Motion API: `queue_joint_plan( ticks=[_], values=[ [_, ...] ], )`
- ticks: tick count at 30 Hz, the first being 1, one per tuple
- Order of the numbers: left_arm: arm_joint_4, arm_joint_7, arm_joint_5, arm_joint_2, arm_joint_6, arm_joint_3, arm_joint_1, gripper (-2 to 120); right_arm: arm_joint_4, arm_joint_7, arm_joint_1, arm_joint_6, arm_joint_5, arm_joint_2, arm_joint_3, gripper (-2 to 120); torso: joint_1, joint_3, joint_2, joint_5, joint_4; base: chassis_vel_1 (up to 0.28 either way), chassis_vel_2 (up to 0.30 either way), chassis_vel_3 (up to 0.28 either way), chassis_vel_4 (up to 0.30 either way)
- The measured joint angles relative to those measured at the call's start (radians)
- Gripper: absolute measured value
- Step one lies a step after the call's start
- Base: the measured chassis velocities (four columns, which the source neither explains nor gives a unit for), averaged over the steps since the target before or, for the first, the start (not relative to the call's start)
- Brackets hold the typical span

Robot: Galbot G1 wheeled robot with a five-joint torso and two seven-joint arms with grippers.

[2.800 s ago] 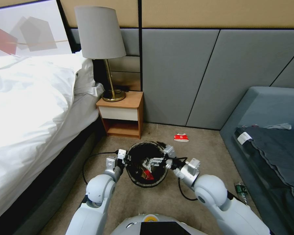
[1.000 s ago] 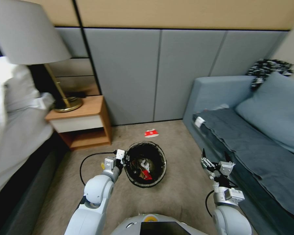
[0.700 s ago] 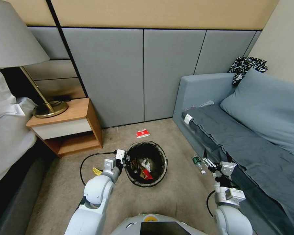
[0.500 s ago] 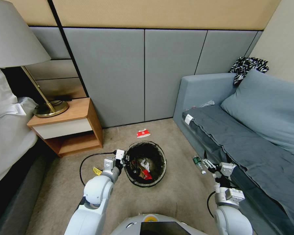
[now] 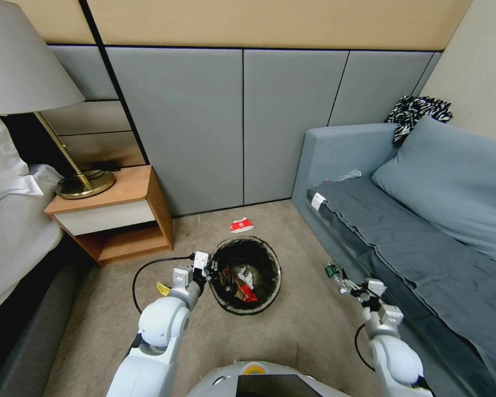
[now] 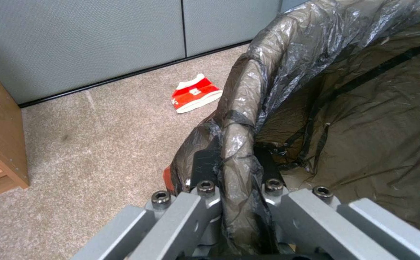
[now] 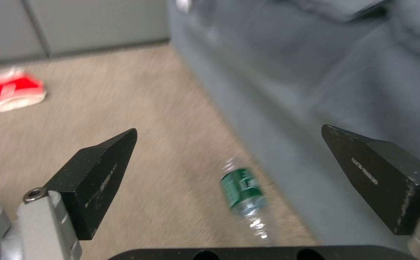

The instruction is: Pick up the trash bin, then pick up the garbage from the floor and place it into the trash bin.

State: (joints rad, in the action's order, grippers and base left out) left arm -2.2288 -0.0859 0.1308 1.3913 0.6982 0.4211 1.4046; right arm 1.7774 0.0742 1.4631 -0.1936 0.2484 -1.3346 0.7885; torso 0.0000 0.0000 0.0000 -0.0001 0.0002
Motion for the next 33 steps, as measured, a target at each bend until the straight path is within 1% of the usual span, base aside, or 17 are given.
queue_joint_plan(
  ticks=[1,2,4,6,7,9,10,12,13,14,15,21,26,28,29,33],
  values=[
    [-0.002,0.000,0.000,-0.001,0.000,0.001,0.000,1,-0.049,0.009,-0.025,-0.004,0.001,0.013,-0.015,100,0.000,0.000,0.000,0.0004,-0.0002,0.000,0.000,0.000,0.000],
    [-0.002,0.000,0.000,-0.001,0.000,0.001,0.000,1,-0.049,0.009,-0.025,-0.004,0.001,0.013,-0.015,100,0.000,0.000,0.000,0.0004,-0.0002,0.000,0.000,0.000,0.000],
    [-0.005,0.001,0.003,-0.003,0.001,0.002,-0.001,1,-0.102,0.018,-0.048,-0.007,0.002,0.023,-0.031,100,0.000,0.000,0.000,0.0001,-0.0003,0.000,0.000,0.000,0.000],
    [-0.008,0.001,0.007,-0.005,0.002,0.002,-0.003,1,-0.181,0.022,-0.085,-0.010,0.004,0.029,-0.052,100,0.000,0.000,0.000,0.0002,-0.0002,0.000,0.000,0.000,0.000],
    [-0.008,0.001,0.007,-0.005,0.002,0.002,-0.003,1,-0.181,0.022,-0.085,-0.010,0.004,0.029,-0.052,100,0.000,0.000,0.000,0.0002,-0.0002,0.000,0.000,0.000,0.000],
    [-0.010,0.002,0.008,-0.005,0.003,0.002,-0.004,1,-0.253,0.024,-0.122,-0.013,0.005,0.034,-0.072,100,0.000,0.000,0.000,0.0002,-0.0002,0.000,0.000,0.000,0.000],
    [-0.010,0.002,0.008,-0.005,0.003,0.002,-0.004,1,-0.253,0.024,-0.122,-0.013,0.005,0.034,-0.072,100,0.000,0.000,0.000,0.0002,-0.0002,0.000,0.000,0.000,0.000],
    [-0.010,0.002,0.008,-0.005,0.004,0.001,-0.004,1,-0.300,0.024,-0.149,-0.013,0.004,0.036,-0.084,100,0.000,0.000,0.000,0.0002,-0.0001,0.000,0.000,0.000,0.000],
    [-0.010,0.003,0.008,-0.005,0.004,0.000,-0.004,1,-0.351,0.023,-0.180,-0.012,0.001,0.037,-0.096,100,0.000,0.000,0.000,0.0002,-0.0001,0.000,0.000,0.000,0.000],
    [-0.010,0.003,0.008,-0.005,0.004,0.000,-0.004,1,-0.371,0.023,-0.195,-0.010,-0.001,0.037,-0.102,100,0.000,0.000,0.000,0.0003,-0.0001,0.000,0.000,0.000,0.000],
    [-0.010,0.003,0.008,-0.005,0.004,0.000,-0.004,1,-0.371,0.023,-0.195,-0.010,-0.001,0.037,-0.102,100,0.000,0.000,0.000,0.0003,-0.0001,0.000,0.000,0.000,0.000],
    [-0.009,0.004,0.006,-0.004,0.005,-0.001,-0.002,1,-0.472,0.018,-0.263,0.004,-0.017,0.031,-0.130,100,0.000,0.000,0.000,0.0001,-0.0002,0.000,0.000,0.000,0.000],
    [-0.008,0.004,0.006,-0.004,0.005,-0.001,-0.003,1,-0.515,0.010,-0.299,0.012,-0.027,0.025,-0.138,100,0.000,0.000,0.000,0.0002,-0.0002,0.000,0.000,0.000,0.000],
    [-0.006,0.004,0.005,-0.002,0.006,-0.003,-0.004,1,-0.562,0.004,-0.335,0.019,-0.039,0.021,-0.145,100,0.000,0.000,0.000,0.0001,-0.0001,0.000,0.000,0.000,0.000],
    [-0.006,0.004,0.005,-0.002,0.006,-0.003,-0.004,1,-0.562,0.004,-0.335,0.019,-0.039,0.021,-0.145,100,0.000,0.000,0.000,0.0001,-0.0001,0.000,0.000,0.000,0.000],
    [-0.004,0.004,0.001,0.000,0.006,-0.005,-0.004,1,-0.627,-0.007,-0.380,0.030,-0.056,0.016,-0.153,100,0.000,0.000,0.000,0.0001,-0.0002,0.000,0.000,0.000,0.000]
  ],
)
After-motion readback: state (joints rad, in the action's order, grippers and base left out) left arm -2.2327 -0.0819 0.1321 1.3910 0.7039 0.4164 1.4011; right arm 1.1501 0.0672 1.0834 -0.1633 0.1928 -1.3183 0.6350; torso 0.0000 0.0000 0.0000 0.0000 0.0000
